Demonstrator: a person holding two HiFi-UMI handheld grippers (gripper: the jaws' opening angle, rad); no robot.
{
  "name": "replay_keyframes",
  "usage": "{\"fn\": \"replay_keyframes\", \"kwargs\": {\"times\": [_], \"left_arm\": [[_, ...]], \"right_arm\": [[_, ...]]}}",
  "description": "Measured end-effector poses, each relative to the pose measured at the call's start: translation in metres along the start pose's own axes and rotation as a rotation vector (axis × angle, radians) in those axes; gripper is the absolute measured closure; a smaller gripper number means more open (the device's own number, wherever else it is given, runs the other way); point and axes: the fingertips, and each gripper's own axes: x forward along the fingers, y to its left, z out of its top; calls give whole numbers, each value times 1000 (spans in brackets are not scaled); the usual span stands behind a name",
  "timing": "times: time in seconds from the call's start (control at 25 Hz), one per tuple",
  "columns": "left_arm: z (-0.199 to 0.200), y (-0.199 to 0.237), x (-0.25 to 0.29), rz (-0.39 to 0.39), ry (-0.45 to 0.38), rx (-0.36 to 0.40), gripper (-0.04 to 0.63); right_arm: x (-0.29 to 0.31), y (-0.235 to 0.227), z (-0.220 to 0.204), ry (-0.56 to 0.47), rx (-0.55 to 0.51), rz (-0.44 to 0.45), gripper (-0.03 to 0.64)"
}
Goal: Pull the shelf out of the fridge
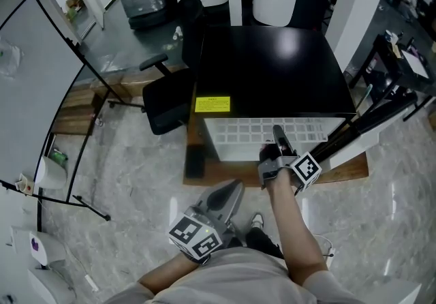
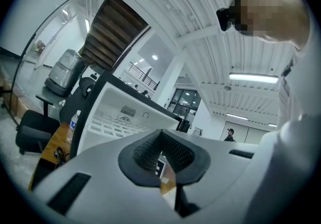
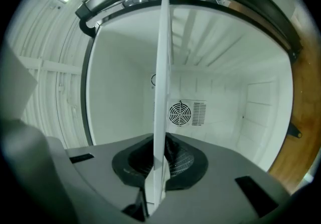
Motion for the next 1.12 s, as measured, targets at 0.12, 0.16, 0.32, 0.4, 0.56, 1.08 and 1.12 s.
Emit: {"fn": "replay_keyframes", "kwargs": {"times": [0.12,0.16,0.32,0.4,0.56,1.08,1.12], "left_arm": [[-1,-4,-9,-15,0,-1,589],[-1,-4,-13,-23,0,-1,589],[-2,-7,-22,-53,2,2,589],[-5,-11,-27,-61,0,-4,589],[-11,-16,-32,-80,5,-18,589],[-28,-67,-32,-111,0,8,589],[-32,-75,-31,-110,-1,9,589]], "right_arm": [[-14,2,-6,-4,1,2,572],[-18,2,-10,-5,1,1,572],[-32,2,-15,-17,-1,-8,572],[-40,3,-17,-18,-5,-8,572],[-55,5,-22,-18,-6,-1,572],[-122,11,-39,30,25,1,574],[-133,10,-43,47,27,-1,574]]}}
